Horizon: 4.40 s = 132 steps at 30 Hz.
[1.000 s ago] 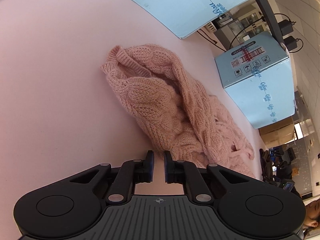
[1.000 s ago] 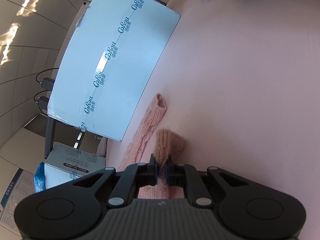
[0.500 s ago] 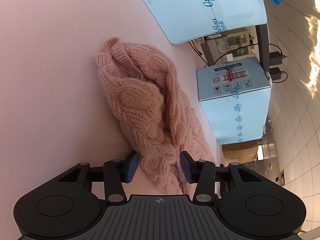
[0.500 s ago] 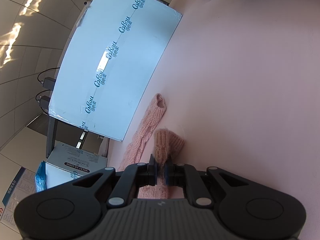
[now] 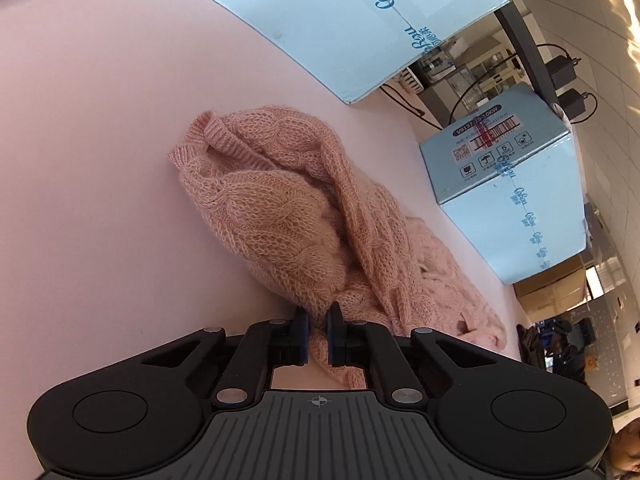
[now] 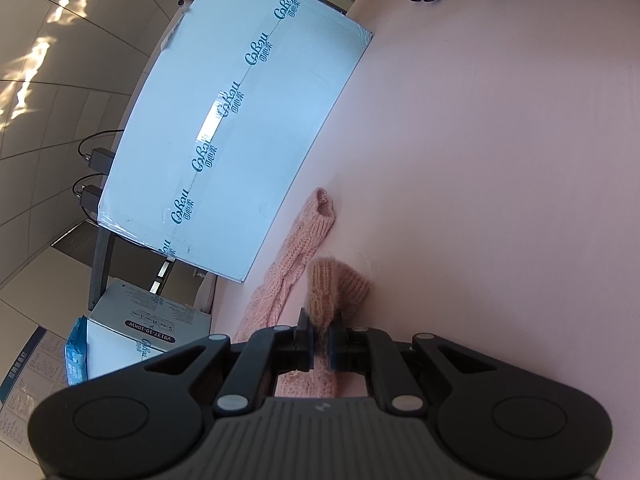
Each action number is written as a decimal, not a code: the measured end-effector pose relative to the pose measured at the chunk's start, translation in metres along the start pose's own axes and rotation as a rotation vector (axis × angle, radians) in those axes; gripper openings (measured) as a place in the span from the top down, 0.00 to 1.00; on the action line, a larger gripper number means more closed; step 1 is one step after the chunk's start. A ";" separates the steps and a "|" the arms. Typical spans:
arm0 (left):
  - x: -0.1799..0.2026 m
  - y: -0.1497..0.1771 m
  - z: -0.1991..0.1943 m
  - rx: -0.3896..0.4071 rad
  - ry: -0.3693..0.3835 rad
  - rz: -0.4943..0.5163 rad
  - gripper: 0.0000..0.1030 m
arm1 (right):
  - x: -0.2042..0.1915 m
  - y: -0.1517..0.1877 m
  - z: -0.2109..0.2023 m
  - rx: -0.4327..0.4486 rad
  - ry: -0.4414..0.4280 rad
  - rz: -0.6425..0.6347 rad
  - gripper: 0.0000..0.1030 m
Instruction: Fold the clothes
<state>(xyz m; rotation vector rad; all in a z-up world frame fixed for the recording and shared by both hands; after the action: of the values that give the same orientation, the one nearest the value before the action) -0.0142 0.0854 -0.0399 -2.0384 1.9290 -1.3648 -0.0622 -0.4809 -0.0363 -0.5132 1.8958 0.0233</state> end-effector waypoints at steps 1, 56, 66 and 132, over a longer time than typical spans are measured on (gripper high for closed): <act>0.004 0.000 -0.003 0.003 -0.010 0.024 0.94 | 0.000 0.000 0.000 0.001 0.000 0.002 0.94; -0.062 -0.115 -0.006 0.053 -0.018 -0.525 0.35 | -0.050 -0.006 0.128 -0.033 0.073 0.318 0.90; 0.039 -0.135 -0.023 0.174 0.216 -0.140 0.19 | -0.043 -0.003 0.131 -0.028 0.039 0.343 0.90; 0.015 -0.090 0.079 0.091 0.427 -0.230 0.18 | -0.141 0.029 0.039 0.053 0.191 -0.025 0.75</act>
<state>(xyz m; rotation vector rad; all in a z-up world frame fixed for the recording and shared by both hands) 0.1012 0.0526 -0.0306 -2.1122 1.7557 -2.0443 0.0030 -0.3973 0.0680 -0.5176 2.0700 -0.0951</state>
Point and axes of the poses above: each gripper's, at about its wrist camera, not at the fingertips, and z roughly the way its jaws point, x to its right, y to its underside, the point moved 8 cm from there along z, roughly the way its jaws point, and after that the axes turned 8 degrees about z, right-handed, at the moved point
